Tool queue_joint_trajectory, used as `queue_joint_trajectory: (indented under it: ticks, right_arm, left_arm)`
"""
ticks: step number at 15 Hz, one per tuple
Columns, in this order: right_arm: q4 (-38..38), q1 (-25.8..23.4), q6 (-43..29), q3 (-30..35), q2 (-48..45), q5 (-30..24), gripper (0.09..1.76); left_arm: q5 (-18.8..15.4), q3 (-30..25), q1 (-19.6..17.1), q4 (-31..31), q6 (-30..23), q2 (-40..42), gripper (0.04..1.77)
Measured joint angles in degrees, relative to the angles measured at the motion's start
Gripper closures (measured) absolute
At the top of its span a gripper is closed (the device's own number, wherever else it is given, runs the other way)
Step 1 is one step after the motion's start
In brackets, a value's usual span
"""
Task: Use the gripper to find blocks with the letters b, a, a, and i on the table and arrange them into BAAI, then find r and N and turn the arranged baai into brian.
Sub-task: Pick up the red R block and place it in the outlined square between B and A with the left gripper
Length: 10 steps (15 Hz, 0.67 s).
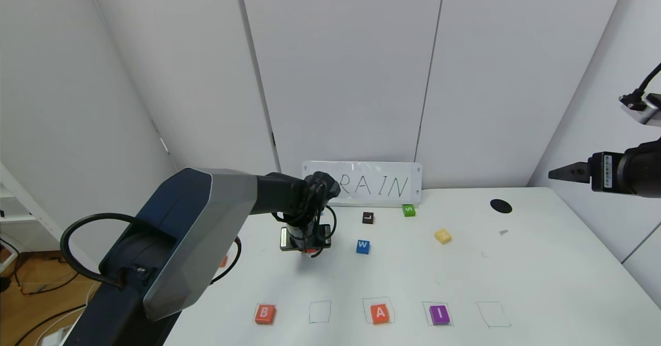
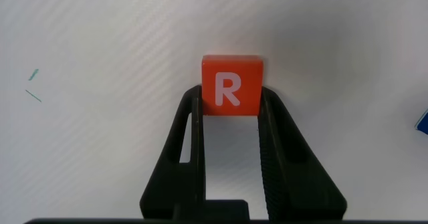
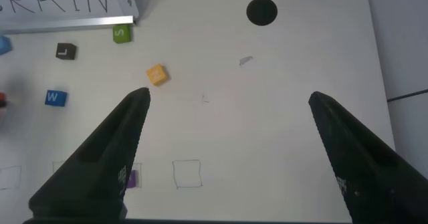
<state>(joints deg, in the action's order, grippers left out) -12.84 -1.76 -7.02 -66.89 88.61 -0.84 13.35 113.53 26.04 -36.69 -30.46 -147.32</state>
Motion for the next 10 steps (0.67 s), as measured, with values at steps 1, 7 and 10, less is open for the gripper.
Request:
queue_joint_trajectory:
  ticks: [1,7,10]
  right_arm:
    - [0.0,0.0,0.0,0.0,-0.05,0.02,0.14]
    - [0.0,0.0,-0.01,0.0,-0.09,0.05,0.14]
    - [0.01,0.0,0.0,-0.02,-0.05,0.05,0.14]
  left_arm:
    - [0.0,0.0,0.0,-0.06,-0.05,0.05,1.28]
    - [-0.13,-0.66,0.0,-1.29,-0.35,1.38,1.28]
    - [-0.29,-1.43,-0.05,-1.78,-0.38,2.97,1.28]
